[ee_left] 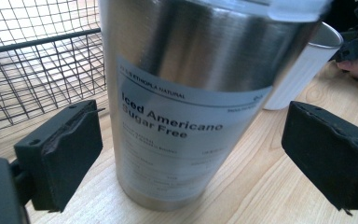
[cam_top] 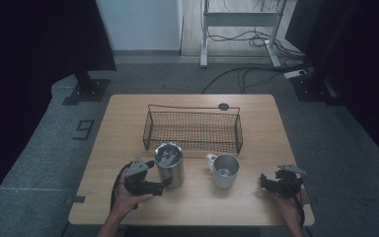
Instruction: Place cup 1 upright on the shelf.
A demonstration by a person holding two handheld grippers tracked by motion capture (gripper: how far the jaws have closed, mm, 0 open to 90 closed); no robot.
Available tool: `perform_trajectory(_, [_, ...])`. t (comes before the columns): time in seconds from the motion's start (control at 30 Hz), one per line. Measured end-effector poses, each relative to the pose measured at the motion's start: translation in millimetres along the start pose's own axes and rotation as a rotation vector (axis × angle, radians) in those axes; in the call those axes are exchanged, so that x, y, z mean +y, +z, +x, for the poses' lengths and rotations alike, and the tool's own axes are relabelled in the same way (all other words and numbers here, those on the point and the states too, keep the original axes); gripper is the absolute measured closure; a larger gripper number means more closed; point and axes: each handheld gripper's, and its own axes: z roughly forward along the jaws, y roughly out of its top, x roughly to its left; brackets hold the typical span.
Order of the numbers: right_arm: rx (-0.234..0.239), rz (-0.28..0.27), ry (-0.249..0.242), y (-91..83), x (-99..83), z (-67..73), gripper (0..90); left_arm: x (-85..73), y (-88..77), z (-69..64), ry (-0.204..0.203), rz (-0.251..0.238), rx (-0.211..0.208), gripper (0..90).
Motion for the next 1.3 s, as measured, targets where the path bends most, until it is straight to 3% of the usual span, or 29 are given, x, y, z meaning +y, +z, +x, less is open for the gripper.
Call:
perform_trajectory(0.27, [0.000, 0.000, 0.000, 0.0, 0.0, 0.0, 5.9, 0.9, 9.5, 2.9, -0.012, 0.014, 0.015, 5.4])
perform_trajectory(0.67, [0.000, 0.000, 0.000, 0.0, 0.0, 0.0, 5.9, 7.0, 28.1, -0.2, 0.023, 0.015, 0.025, 2.7])
perform_trajectory(1.3, [0.000, 0.000, 0.000, 0.0, 0.0, 0.0, 5.9, 2.2, 47.1, -3.1, 0.065, -0.062, 0.069, 1.5])
